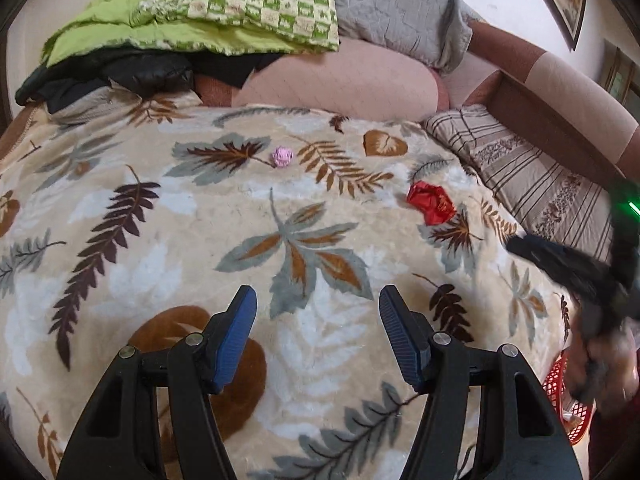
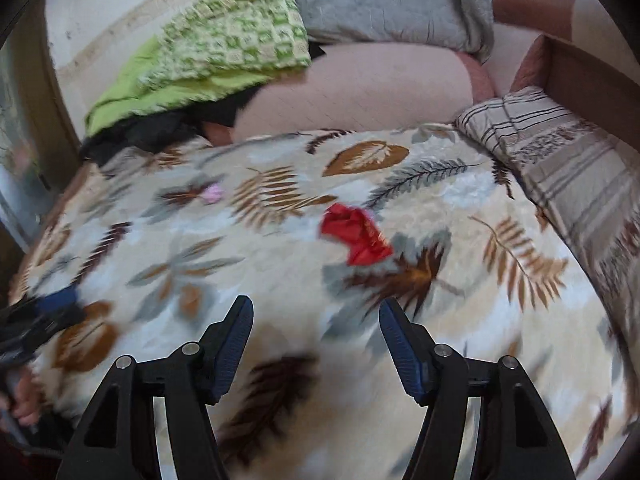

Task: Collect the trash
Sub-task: 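Bring both open tools back over the trash on the bed, then grasp the red wrapper with the right tool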

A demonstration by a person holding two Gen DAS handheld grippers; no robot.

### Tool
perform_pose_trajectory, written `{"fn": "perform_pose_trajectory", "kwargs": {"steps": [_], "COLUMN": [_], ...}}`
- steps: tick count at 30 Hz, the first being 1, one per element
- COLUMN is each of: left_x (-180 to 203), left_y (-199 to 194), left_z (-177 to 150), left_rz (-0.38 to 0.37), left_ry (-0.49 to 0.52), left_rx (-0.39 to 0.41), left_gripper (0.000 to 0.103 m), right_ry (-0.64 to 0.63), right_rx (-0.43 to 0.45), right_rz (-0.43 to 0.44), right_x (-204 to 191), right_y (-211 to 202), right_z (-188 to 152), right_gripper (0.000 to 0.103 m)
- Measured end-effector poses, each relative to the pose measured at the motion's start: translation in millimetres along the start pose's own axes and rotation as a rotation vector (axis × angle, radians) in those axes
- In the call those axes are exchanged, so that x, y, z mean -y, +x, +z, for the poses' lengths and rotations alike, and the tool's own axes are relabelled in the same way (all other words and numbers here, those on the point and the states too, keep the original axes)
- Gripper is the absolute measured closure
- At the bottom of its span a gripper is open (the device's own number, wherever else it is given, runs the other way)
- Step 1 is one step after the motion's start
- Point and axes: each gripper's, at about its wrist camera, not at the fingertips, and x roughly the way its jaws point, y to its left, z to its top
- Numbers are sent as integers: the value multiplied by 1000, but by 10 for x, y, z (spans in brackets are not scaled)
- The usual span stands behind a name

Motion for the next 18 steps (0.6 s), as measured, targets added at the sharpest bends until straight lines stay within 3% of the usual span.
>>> {"fn": "perform_pose_trajectory", "kwargs": {"steps": [5,10,11,12,15,18], "left_x": [-133,-223,-223,-224,-251,-299], "left_y": [206,380,431,509,755,1097], "left_z": [141,516,594,699,964,1212], "left_rz": [5,14,18,34,53,79], "left_ry": [-15,-12,0,13,35,38], "left_rx": [-20,2,4,8,14,3], "left_gripper": [40,39,38,37,35,35], "right_ry": [-34,57,71,88,113,115], "right_rx": [-60,-81,-88,-91,-97,-63], "right_rz": [-73,-33,-24,-11,0,2], "right_x": [210,410,409,406,330,226], "right_y": [784,1281,1337,1383,1401,1249], "right_z": [390,576,570,564,505,396], "right_gripper": [33,35,50,78,87,87]}}
